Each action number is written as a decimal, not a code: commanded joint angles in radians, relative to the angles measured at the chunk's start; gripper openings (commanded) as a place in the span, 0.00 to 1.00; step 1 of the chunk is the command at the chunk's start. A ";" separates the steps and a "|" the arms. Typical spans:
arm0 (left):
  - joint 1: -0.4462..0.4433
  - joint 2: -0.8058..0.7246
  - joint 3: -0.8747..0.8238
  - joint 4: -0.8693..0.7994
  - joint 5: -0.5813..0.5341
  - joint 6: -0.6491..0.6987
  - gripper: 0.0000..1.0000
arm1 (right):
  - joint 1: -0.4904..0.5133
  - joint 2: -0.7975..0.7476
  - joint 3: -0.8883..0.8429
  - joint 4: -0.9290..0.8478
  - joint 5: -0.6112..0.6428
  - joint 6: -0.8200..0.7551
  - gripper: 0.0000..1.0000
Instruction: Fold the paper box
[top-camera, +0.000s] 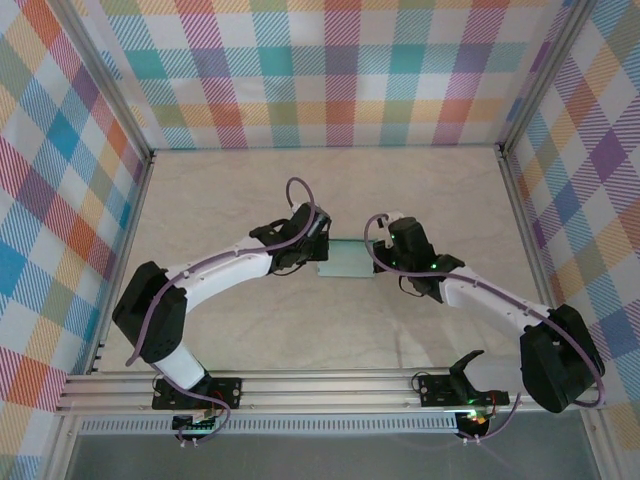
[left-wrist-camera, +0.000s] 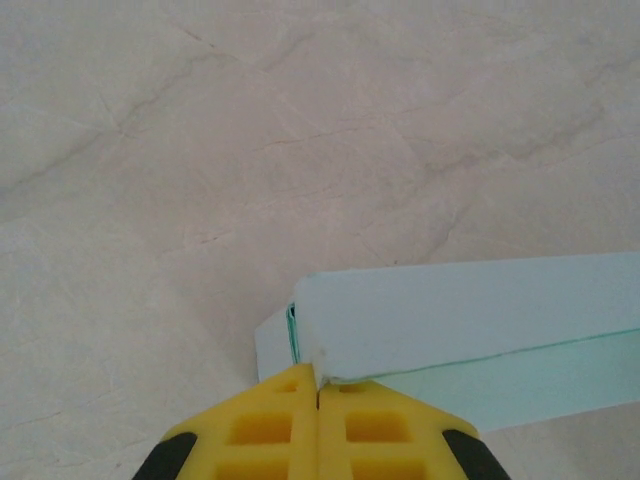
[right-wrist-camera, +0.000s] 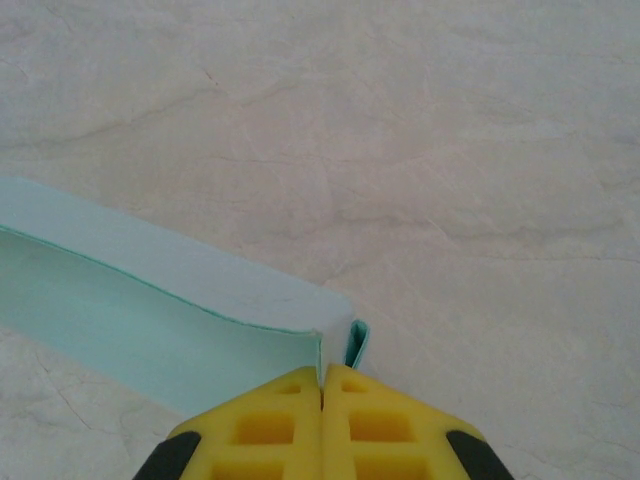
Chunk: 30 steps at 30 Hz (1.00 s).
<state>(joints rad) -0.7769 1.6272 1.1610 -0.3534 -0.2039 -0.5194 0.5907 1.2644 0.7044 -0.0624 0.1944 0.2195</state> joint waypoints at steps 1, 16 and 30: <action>-0.017 0.017 -0.059 -0.036 -0.018 0.015 0.00 | 0.020 -0.016 -0.052 0.012 -0.043 -0.004 0.07; -0.022 0.020 -0.066 -0.041 -0.043 0.020 0.00 | 0.014 -0.210 -0.031 -0.028 0.045 0.048 0.83; -0.091 -0.002 -0.143 0.065 -0.197 0.057 0.02 | -0.038 0.136 0.240 -0.200 -0.105 0.493 0.60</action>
<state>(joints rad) -0.8471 1.6142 1.0683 -0.2207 -0.3733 -0.4774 0.5529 1.3922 0.9279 -0.2199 0.1280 0.6323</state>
